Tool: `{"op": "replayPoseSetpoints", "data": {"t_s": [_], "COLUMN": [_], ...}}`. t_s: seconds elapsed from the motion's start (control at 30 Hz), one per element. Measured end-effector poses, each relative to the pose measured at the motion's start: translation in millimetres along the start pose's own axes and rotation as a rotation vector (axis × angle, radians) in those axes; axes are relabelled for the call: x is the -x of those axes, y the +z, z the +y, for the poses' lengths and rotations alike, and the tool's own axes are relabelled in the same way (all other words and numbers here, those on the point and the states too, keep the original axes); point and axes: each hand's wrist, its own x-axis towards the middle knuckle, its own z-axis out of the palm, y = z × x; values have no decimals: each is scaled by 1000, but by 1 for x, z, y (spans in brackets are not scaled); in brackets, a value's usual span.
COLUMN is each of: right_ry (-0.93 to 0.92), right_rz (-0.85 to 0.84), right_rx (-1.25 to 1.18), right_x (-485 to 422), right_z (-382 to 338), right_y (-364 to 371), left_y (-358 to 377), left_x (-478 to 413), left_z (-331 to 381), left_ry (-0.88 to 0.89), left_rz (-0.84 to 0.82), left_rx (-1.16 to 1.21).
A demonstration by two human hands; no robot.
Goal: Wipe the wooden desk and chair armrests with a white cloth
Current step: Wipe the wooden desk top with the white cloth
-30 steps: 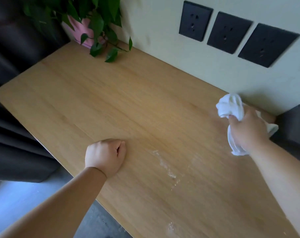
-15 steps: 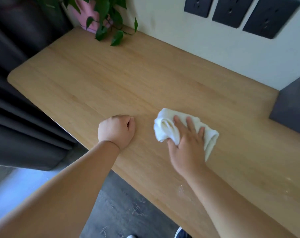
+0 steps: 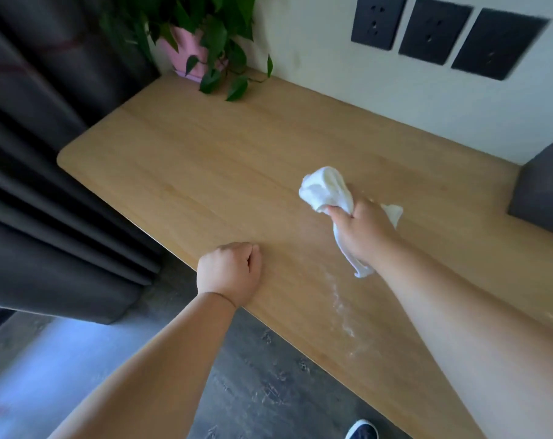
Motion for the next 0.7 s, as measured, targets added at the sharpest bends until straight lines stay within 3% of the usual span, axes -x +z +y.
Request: {"op": "replayPoseSetpoints", "data": {"t_s": [0.1, 0.17, 0.3, 0.5, 0.6, 0.7], "right_ry": [-204, -335, -318, -357, -289, 1], "right_rz": [-91, -138, -379, -457, -380, -264], "right_rx": [276, 313, 247, 121, 64, -192], "right_x": [-14, -9, 29, 120, 164, 199], "right_z": [7, 7, 12, 38, 58, 69], "right_y": [35, 48, 47, 19, -3, -36], "left_y": [4, 6, 8, 5, 4, 3], "left_x": [-1, -2, -1, 10, 27, 41], "left_z": [-7, -9, -9, 1, 19, 38], "left_ry": [57, 54, 24, 110, 232, 258], "left_rz": [53, 81, 91, 48, 15, -28], "left_rx": [9, 16, 48, 48, 65, 103]}}
